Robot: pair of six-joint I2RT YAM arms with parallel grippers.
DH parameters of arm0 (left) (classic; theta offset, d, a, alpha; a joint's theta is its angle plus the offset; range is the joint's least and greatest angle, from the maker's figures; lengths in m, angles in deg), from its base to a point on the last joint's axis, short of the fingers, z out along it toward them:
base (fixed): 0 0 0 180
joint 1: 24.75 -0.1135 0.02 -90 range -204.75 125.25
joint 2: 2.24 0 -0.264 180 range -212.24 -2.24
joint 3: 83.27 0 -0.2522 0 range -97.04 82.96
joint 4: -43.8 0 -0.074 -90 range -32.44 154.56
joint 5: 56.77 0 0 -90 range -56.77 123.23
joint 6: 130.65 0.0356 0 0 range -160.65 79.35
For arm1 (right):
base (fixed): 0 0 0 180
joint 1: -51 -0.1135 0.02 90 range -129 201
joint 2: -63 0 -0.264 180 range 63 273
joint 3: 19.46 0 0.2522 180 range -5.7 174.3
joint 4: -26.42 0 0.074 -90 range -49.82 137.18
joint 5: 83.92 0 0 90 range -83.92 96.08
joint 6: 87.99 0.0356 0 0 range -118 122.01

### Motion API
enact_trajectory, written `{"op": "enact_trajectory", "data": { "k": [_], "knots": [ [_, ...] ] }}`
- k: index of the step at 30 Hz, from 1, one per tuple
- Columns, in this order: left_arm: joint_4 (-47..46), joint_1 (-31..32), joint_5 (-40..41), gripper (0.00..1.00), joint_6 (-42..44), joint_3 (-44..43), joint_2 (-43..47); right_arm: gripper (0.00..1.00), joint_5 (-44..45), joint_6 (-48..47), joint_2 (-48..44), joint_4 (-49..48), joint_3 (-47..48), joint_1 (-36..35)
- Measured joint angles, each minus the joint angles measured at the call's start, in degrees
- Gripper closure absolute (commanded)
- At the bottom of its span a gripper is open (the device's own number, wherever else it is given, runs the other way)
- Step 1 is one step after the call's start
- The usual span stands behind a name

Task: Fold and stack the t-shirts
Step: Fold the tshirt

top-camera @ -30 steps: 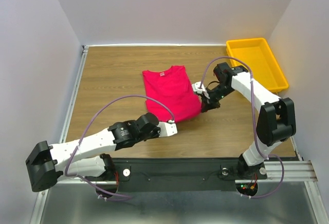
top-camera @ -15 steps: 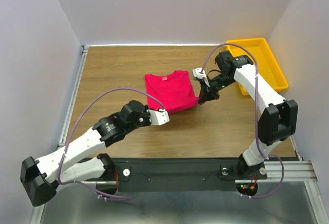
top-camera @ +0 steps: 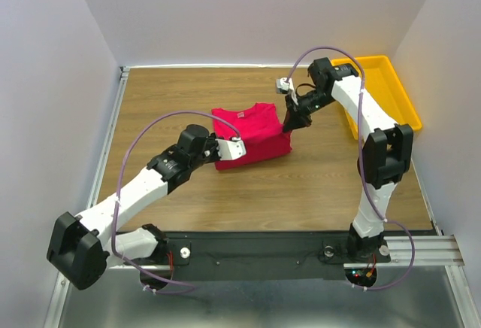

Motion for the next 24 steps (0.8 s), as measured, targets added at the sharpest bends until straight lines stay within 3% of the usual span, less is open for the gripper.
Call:
{"op": "enact_trajectory", "data": {
  "k": [14,24],
  "knots": [
    [-7.67,-6.58,-3.08,1.0,3.34,-3.54,-9.55,0.99,-0.98,6.03,11.45,-0.76,11.91,2.58],
    [-10.93,-8.83,-3.48,1.0,4.76,-7.3,-15.41,0.99,-0.9,13.44,14.43,-5.86,16.37,2.99]
  ]
}}
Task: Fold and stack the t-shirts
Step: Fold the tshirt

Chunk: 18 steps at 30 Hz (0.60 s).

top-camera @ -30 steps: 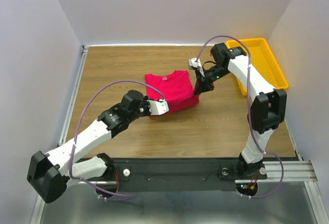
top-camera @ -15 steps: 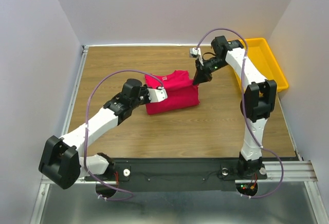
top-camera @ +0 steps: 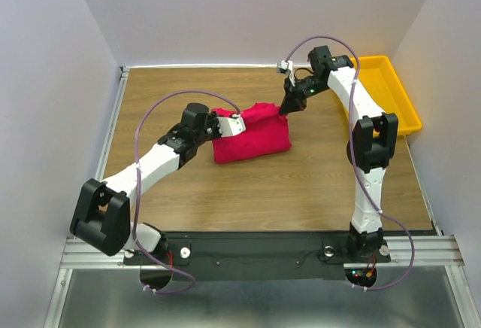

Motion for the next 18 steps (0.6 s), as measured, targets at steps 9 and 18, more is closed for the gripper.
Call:
{"op": "enact_trajectory", "data": {
  "k": [9,18],
  "knots": [
    [-2.38,-1.84,-0.7,1.0,0.66,-2.45,-5.33,0.99,0.79,6.84,2.54,-6.05,0.7,0.85],
    [-4.72,-2.73,-0.31,1.0,1.18,-5.68,-9.22,0.99,2.01,12.41,3.08,-12.31,0.74,1.05]
  ]
}}
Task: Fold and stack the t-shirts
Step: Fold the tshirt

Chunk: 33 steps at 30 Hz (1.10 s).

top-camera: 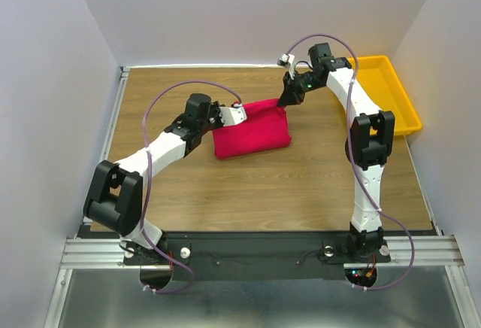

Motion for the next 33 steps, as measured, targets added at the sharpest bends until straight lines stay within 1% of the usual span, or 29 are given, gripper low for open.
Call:
{"op": "enact_trajectory", "data": {
  "k": [13,27,33],
  "knots": [
    [-3.37,-0.37,1.2,1.0,0.37,-2.86,-4.81,0.99,2.91,7.52,0.83,-8.44,0.0,0.02],
    [-7.02,-1.09,4.68,1.0,0.35,-5.18,-9.92,0.99,5.75,15.52,1.68,-17.9,-0.11,0.02],
    [-7.78,-1.49,4.98,1.0,0.28,-6.73,-12.26,0.99,6.23,17.33,4.07,-20.55,-0.11,0.02]
  ]
}}
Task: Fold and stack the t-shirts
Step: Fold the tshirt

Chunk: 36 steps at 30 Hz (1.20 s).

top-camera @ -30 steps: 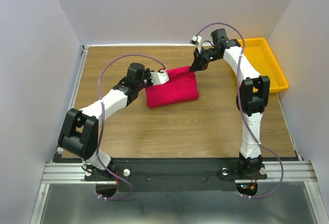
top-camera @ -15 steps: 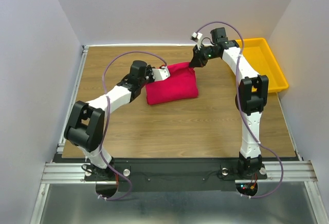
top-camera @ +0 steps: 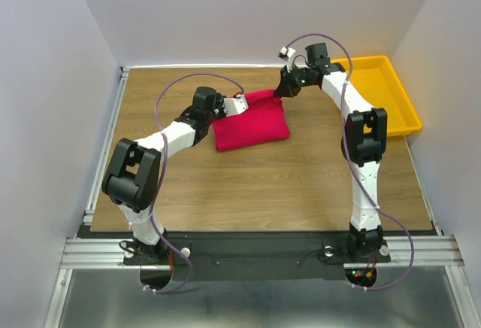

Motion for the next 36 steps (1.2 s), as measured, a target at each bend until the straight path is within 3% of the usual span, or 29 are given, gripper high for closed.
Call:
{"op": "enact_trajectory", "data": {
  "k": [20,23,24,26,28,29,30,31,33,35,36],
  "knots": [
    [-0.04,-0.39,0.24,1.0,-1.09,-2.19,-5.09,0.94,2.71,2.93,4.52,-2.58,0.0,0.0],
    [0.2,-0.39,0.31,1.0,-1.36,-2.73,-5.81,0.86,2.97,3.32,4.79,-2.84,0.0,0.0],
    [0.35,-0.39,0.44,1.0,-1.53,-3.15,-6.03,0.76,3.08,3.39,4.83,-3.04,0.0,0.0],
    [0.39,-0.37,0.72,0.8,-1.97,-3.78,-6.45,0.6,3.52,4.24,5.03,-3.43,0.04,0.0],
    [0.61,-0.39,1.11,0.66,-2.4,-4.83,-7.1,0.43,4.9,4.85,5.25,-4.02,0.37,0.0],
    [0.96,-0.39,1.62,0.49,-3.26,-5.64,-7.58,0.38,5.75,5.73,5.33,-4.39,0.48,0.0],
    [1.16,-0.39,2.14,0.4,-3.74,-6.43,-8.15,0.34,7.04,6.47,5.38,-5.03,0.59,0.0],
    [1.38,-0.42,2.93,0.39,-4.98,-7.21,-8.57,0.27,8.59,7.69,5.38,-5.75,0.7,-0.07],
    [2.27,-0.52,4.31,0.32,-6.84,-9.11,-9.31,0.27,12.09,10.49,5.38,-8.2,0.72,-0.09],
    [2.93,-0.79,5.46,0.12,-8.57,-10.93,-9.62,0.27,14.95,12.94,5.38,-10.29,0.72,-0.11],
    [3.08,-1.05,6.32,0.09,-9.62,-12.0,-9.62,0.27,15.93,13.73,5.35,-11.06,0.72,-0.11]
  ]
}}
